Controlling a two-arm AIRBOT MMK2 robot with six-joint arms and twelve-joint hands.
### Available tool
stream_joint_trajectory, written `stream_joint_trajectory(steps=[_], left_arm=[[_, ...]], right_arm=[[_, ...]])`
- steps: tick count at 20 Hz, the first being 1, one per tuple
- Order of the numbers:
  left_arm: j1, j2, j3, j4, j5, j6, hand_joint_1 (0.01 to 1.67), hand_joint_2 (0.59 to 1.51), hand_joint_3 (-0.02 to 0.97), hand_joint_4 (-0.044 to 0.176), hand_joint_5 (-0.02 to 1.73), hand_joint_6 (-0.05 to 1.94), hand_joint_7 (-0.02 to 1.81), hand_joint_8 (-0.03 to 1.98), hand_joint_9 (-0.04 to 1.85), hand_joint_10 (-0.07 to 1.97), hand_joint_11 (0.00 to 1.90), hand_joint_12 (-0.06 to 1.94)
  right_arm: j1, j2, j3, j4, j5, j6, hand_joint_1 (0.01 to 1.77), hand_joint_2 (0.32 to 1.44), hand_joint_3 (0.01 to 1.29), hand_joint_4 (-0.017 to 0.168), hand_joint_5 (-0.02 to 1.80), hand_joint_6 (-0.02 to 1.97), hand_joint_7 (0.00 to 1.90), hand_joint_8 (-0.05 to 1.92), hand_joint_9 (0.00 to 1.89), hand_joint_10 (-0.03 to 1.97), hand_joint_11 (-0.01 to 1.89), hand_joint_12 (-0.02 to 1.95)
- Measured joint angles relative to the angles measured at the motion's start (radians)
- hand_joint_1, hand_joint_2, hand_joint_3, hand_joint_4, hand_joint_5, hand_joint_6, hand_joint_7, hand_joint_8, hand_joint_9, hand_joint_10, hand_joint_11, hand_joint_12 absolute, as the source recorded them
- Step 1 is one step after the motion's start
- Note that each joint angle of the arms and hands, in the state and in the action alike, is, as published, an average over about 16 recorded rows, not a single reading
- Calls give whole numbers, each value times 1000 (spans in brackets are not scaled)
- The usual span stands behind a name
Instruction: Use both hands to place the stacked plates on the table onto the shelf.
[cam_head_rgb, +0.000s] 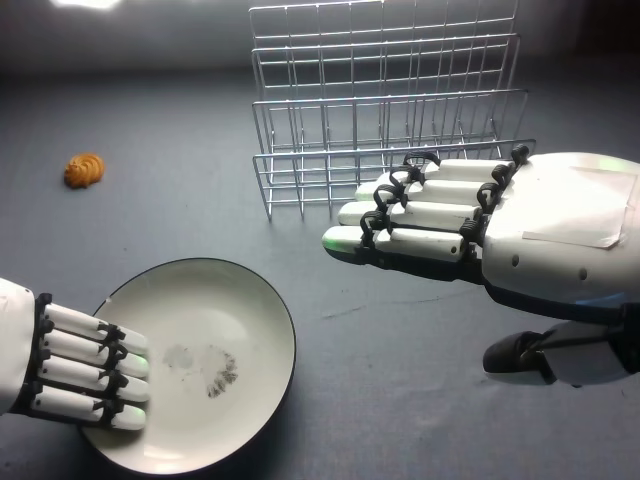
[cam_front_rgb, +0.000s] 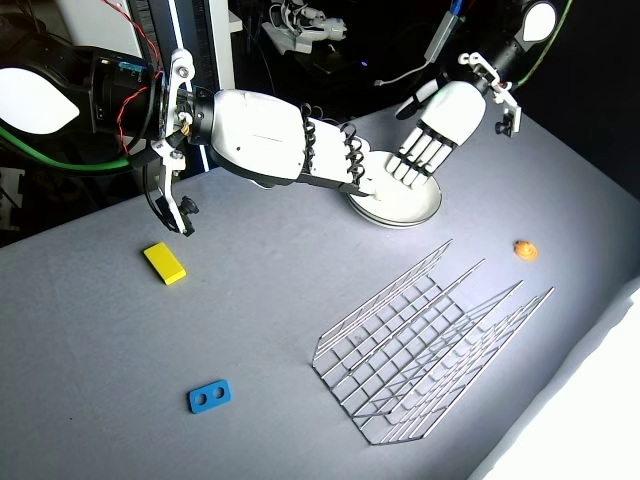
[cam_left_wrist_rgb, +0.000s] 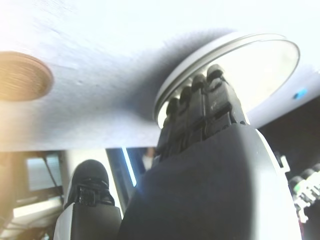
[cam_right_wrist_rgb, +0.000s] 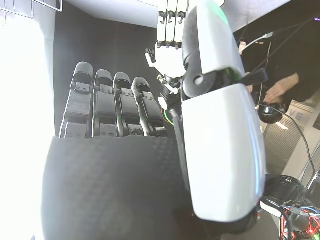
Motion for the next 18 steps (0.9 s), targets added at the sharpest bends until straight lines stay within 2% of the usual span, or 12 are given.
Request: stream_joint_trajectory(steps=[8,18], left_arm=[[10,-6,-47,-60,28,-9,16,1162,21,1,18,4,1,3,7,4,14,4],[14,-18,-125,-185,84,-20,17,1162,21,2,19,-1,7,3,2,7,14,3]], right_arm=[[0,0,0,-2,0,-1,1218,1016,16,-2,21,19,17,9,21,4,14,156],[-2,0,0,-7,2,-14,1199,1027,16,-2,18,19,17,10,21,4,14,137]])
